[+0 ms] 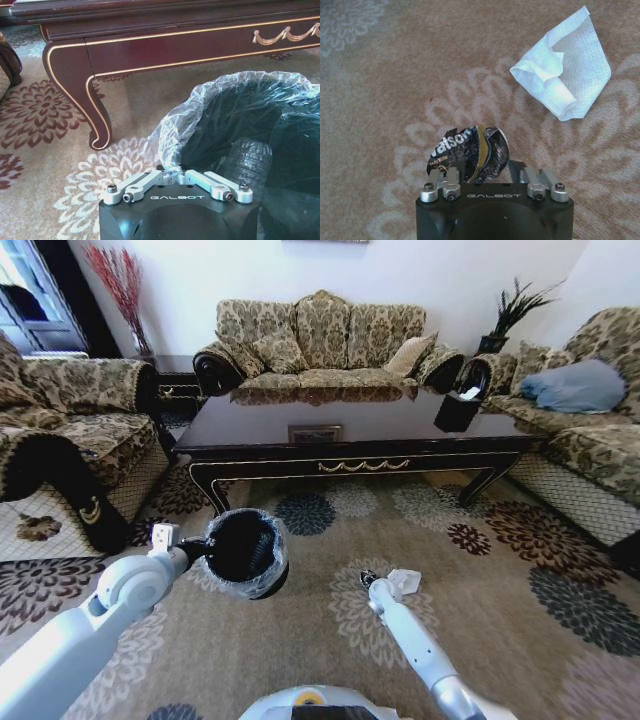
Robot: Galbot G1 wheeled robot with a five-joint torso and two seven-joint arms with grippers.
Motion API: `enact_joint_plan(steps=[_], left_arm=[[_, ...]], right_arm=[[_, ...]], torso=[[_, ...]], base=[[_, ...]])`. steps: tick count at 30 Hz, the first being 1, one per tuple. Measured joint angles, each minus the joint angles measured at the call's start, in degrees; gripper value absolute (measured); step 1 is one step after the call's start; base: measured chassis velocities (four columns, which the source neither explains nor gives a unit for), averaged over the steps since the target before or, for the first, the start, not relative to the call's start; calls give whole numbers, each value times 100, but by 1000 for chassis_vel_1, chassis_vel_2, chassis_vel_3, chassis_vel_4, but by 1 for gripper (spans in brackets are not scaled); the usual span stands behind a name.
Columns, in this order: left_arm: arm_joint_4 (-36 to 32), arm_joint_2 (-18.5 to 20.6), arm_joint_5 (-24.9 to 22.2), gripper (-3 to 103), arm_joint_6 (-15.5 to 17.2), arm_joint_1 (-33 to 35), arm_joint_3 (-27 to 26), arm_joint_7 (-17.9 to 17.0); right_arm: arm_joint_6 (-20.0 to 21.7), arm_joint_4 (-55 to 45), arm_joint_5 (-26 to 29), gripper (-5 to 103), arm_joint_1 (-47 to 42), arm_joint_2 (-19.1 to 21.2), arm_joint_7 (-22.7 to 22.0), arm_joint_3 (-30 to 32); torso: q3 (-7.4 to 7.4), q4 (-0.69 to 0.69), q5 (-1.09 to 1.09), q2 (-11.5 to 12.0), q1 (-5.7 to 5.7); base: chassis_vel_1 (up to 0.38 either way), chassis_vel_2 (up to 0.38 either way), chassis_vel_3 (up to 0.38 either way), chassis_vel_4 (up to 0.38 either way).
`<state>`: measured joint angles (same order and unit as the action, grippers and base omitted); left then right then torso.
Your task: Move to the front of the table and pick up the trash from the floor, then place it into the trash bin.
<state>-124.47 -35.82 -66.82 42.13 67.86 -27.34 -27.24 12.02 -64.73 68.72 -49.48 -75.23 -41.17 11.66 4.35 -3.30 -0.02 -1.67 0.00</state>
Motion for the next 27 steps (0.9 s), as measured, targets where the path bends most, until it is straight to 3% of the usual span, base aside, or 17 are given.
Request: enact_joint_plan(steps=[3, 9, 22, 27], left_arm=[[-6, -6, 10, 2, 0, 16, 0, 1], [-9, -11, 28, 2, 0, 26, 0, 0], [-28, -173, 159, 2, 0, 51, 126, 14], [-5, -245, 185, 2, 0, -39, 226, 11]], right_arm=[[-14, -114, -83, 32, -40, 9, 42, -38], [-32, -335, -156, 18, -132, 58, 50, -55], [-276, -1446, -270, 18, -546, 651, 235, 13], [-953, -1896, -626, 18, -668, 1036, 938, 67]], torso=[[0, 1, 1, 0, 0], [1, 2, 3, 0, 0], [0, 0, 2, 1, 0], [1, 1, 3, 1, 0]], base=[[0, 0, 0, 0], [0, 0, 0, 0], [0, 0, 0, 0], [0, 0, 0, 0]])
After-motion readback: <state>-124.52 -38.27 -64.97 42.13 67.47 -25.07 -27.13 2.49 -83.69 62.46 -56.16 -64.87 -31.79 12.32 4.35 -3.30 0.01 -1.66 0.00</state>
